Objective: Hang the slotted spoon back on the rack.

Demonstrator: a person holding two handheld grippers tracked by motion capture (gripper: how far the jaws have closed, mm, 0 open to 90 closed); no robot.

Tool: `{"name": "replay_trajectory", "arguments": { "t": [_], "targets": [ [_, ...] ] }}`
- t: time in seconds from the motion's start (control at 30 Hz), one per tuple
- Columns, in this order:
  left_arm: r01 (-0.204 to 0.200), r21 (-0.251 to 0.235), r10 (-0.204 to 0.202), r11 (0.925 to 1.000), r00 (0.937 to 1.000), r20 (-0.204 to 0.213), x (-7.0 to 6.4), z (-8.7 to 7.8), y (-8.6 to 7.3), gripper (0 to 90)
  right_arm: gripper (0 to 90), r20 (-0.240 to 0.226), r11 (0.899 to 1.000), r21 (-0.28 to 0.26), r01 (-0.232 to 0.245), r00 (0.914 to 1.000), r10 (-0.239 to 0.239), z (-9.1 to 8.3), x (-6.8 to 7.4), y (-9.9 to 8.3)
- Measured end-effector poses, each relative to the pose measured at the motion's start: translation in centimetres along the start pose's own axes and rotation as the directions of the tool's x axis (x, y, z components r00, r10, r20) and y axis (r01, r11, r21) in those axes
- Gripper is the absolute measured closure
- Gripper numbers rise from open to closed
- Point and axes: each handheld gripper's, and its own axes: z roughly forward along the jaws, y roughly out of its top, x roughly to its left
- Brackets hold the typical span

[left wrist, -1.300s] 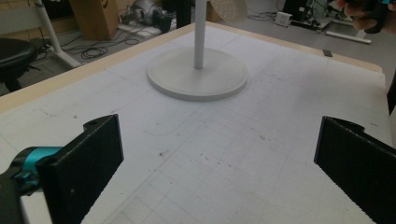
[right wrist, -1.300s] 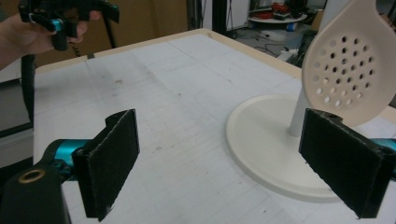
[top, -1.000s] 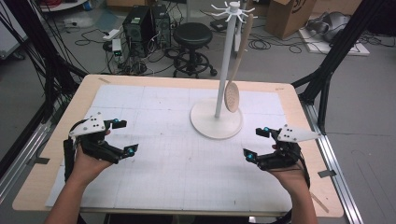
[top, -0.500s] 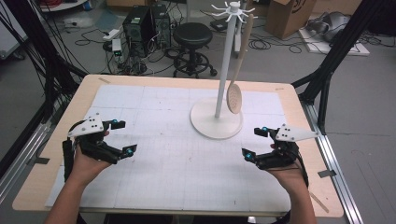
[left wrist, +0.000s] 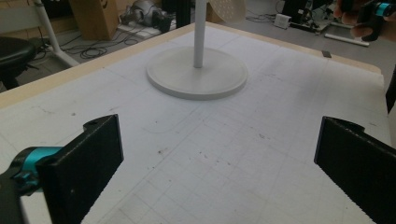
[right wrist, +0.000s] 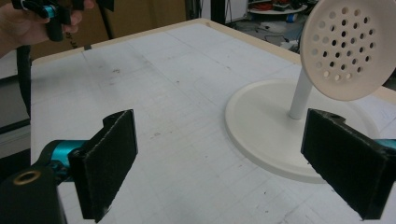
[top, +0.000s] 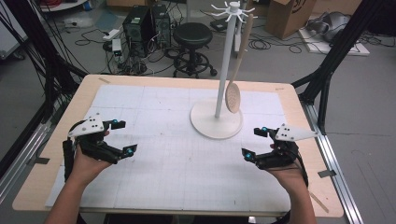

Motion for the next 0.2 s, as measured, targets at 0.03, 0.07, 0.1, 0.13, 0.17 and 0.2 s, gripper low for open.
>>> {"name": "replay_trajectory", "arguments": {
  "t": [0.03,0.07,0.1,0.13,0.17,0.2],
  "targets": [
    [0.000,0.000,0.000,1.0000,1.0000,0.000,0.00,0.00,0.00,1.7,10.2,-0.001,1.000,0.000,0.000,1.0000,0.000,0.02,0.00,0.00],
    [0.001,0.001,-0.001,1.0000,1.0000,0.001,0.00,-0.02,0.00,1.7,10.2,0.000,1.000,0.000,0.002,1.0000,-0.002,0.04,-0.03,0.00],
    [0.000,0.000,0.000,1.0000,1.0000,0.002,0.00,-0.03,0.00,1.7,10.2,-0.001,1.000,0.000,0.002,1.0000,-0.002,0.05,-0.02,0.01],
    [-0.001,0.000,0.001,1.0000,1.0000,0.003,0.01,-0.06,0.01,1.7,10.2,-0.002,1.000,0.000,0.003,1.0000,-0.003,0.04,0.00,0.01],
    [-0.001,-0.001,0.001,1.0000,1.0000,0.003,0.00,-0.06,0.01,1.7,10.2,-0.001,1.000,-0.002,0.004,1.0000,-0.004,0.04,0.00,0.01],
    [-0.001,0.000,0.001,1.0000,1.0000,0.003,0.00,-0.06,0.02,1.7,10.2,-0.003,1.000,-0.003,0.003,1.0000,-0.003,0.02,0.00,0.02]
  ]
}}
